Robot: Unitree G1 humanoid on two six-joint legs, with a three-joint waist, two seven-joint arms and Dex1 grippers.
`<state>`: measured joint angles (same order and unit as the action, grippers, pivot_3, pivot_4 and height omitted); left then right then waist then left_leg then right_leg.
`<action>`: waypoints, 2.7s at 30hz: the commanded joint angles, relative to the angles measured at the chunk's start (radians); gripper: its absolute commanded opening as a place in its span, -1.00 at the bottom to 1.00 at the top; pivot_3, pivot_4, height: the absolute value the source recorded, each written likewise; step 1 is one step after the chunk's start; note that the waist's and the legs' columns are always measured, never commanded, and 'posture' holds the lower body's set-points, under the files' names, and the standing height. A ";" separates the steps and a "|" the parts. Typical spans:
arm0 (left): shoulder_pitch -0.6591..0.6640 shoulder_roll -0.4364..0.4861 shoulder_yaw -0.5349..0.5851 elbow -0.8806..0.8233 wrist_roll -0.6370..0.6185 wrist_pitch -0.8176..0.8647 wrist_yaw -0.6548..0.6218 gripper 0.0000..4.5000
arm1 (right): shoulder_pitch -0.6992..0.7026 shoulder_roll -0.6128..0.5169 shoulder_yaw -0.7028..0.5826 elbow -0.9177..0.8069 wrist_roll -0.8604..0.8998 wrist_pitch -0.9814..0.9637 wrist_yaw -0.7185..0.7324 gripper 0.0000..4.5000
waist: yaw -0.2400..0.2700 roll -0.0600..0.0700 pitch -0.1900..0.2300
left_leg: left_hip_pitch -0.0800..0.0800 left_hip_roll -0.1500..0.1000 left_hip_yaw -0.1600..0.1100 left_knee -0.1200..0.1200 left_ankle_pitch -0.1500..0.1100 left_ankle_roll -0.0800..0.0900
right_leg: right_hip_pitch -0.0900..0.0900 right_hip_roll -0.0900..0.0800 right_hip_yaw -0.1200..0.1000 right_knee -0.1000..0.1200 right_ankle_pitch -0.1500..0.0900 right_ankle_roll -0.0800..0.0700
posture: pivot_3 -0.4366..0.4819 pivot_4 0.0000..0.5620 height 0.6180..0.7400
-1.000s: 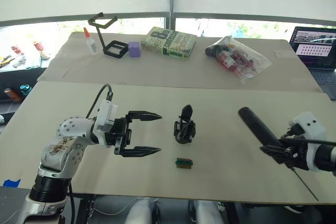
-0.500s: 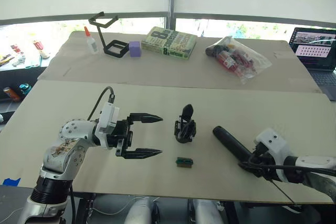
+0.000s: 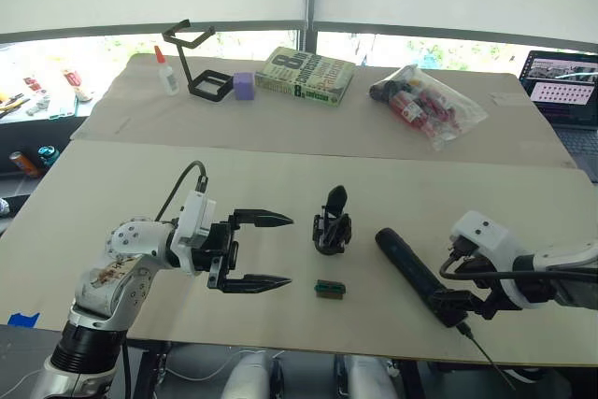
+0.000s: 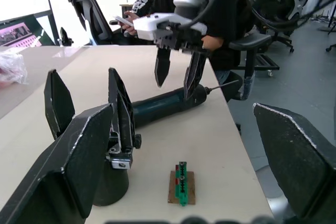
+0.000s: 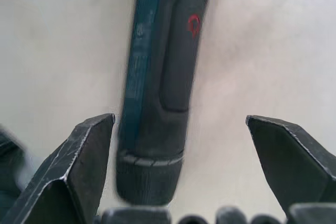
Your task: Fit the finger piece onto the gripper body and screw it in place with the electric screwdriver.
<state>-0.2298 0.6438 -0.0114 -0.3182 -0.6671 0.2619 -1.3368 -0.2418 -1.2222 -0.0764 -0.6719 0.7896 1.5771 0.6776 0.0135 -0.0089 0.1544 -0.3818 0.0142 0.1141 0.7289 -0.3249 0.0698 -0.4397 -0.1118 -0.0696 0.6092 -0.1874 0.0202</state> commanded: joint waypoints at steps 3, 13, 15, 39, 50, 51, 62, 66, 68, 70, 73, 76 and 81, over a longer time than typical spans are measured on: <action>0.010 0.008 -0.014 -0.023 0.023 -0.038 -0.027 1.00 | -0.150 -0.076 0.137 0.052 0.103 0.037 -0.018 0.98 | -0.003 0.000 0.000 | -0.001 0.000 0.000 0.000 0.000 0.001 | -0.001 0.000 0.000 -0.001 -0.001 -0.001 | -0.05 -0.47 1.00; 0.060 0.008 -0.014 -0.061 0.026 -0.041 -0.014 1.00 | -0.270 -0.024 0.334 0.134 0.126 0.037 -0.153 0.98 | -0.004 0.000 0.000 | -0.002 0.000 0.001 0.000 0.000 0.000 | -0.001 0.000 0.000 0.000 0.000 0.000 | -0.05 -0.47 1.00; 0.067 0.010 -0.012 -0.065 0.028 -0.043 -0.016 1.00 | -0.282 -0.012 0.365 0.143 0.110 0.037 -0.176 0.98 | -0.003 0.000 0.000 | -0.002 0.000 0.001 0.000 0.000 0.000 | -0.001 -0.001 0.000 0.000 0.000 0.000 | -0.05 -0.47 1.00; 0.080 0.009 0.000 -0.053 0.019 -0.057 -0.022 1.00 | -0.170 -0.069 0.277 0.114 -0.036 -0.043 -0.106 -0.14 | 0.001 -0.001 0.000 | -0.002 0.000 0.001 0.001 0.000 -0.001 | 0.000 -0.001 -0.001 0.000 0.000 0.001 | -0.05 -0.47 1.00; 0.018 0.066 0.021 0.107 0.041 -0.075 -0.132 1.00 | 0.146 0.299 -0.670 0.004 0.202 -0.388 0.149 -0.14 | 0.001 0.001 0.000 | -0.001 0.002 0.001 0.001 0.001 -0.002 | 0.000 0.004 0.000 0.001 0.000 0.002 | -0.05 -0.47 1.00; 0.020 0.070 0.018 0.124 0.054 -0.091 -0.146 1.00 | 0.158 0.325 -0.692 -0.021 0.219 -0.420 0.147 -0.14 | 0.000 0.000 0.000 | -0.001 0.002 0.000 0.001 0.001 -0.002 | 0.000 0.004 0.000 0.001 0.000 0.001 | -0.05 -0.47 1.00; 0.102 0.028 -0.014 0.191 0.184 -0.287 -0.134 1.00 | 0.207 0.695 -0.296 -0.199 -0.050 -1.153 0.357 -0.14 | -0.008 0.000 0.000 | 0.002 0.001 0.001 0.001 0.001 -0.001 | 0.001 0.004 0.002 0.001 0.000 0.001 | -0.05 -0.47 1.00; 0.116 -0.005 -0.089 0.209 0.270 -0.331 -0.100 1.00 | 0.222 0.742 -0.109 -0.108 -0.159 -1.320 0.429 -0.14 | -0.003 0.000 0.000 | 0.002 0.000 0.001 0.001 0.001 -0.002 | 0.001 0.004 0.002 0.002 0.000 0.001 | -0.05 -0.47 1.00; 0.106 -0.030 -0.115 0.220 0.303 -0.323 -0.056 1.00 | 0.214 0.756 -0.059 -0.076 -0.169 -1.355 0.435 -0.14 | -0.002 0.000 0.000 | 0.003 -0.001 0.001 0.001 0.001 -0.001 | 0.003 0.004 0.002 0.001 0.000 0.001 | -0.05 -0.47 1.00; 0.095 -0.067 -0.142 0.224 0.333 -0.320 -0.005 1.00 | 0.208 0.749 -0.027 -0.048 -0.169 -1.370 0.446 -0.14 | -0.002 0.000 0.000 | 0.003 -0.001 0.001 0.001 0.001 -0.001 | 0.003 0.003 0.002 0.001 0.000 0.001 | -0.05 -0.47 1.00; 0.082 -0.114 -0.193 0.234 0.380 -0.330 0.036 1.00 | 0.203 0.731 -0.004 -0.014 -0.169 -1.390 0.455 -0.14 | -0.002 0.000 0.000 | 0.003 0.000 0.001 0.001 0.001 -0.001 | 0.003 0.004 0.002 0.002 0.000 0.000 | -0.05 -0.47 1.00; 0.062 -0.161 -0.234 0.257 0.425 -0.324 0.096 1.00 | 0.202 0.716 0.003 0.003 -0.160 -1.393 0.451 -0.14 | -0.002 0.000 0.000 | 0.003 0.000 0.001 0.001 0.001 -0.001 | 0.002 0.004 0.002 0.002 0.001 0.000 | -0.05 -0.47 1.00; 0.039 -0.186 -0.271 0.284 0.453 -0.320 0.125 1.00 | 0.192 0.692 0.008 0.021 -0.144 -1.386 0.442 -0.14 | -0.003 0.000 0.000 | 0.003 0.000 0.001 0.001 0.001 -0.001 | 0.003 0.004 0.002 0.002 0.001 0.000 | -0.05 -0.47 1.00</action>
<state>-0.1837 0.4615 -0.2759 -0.0227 -0.2145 -0.0521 -1.2208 -0.0284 -0.5264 -0.0564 -0.6258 0.6109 0.2195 1.1264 0.0110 -0.0094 0.1548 -0.3783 0.0145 0.1149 0.7301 -0.3243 0.0688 -0.4373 -0.1083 -0.0675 0.6113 -0.1865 0.0198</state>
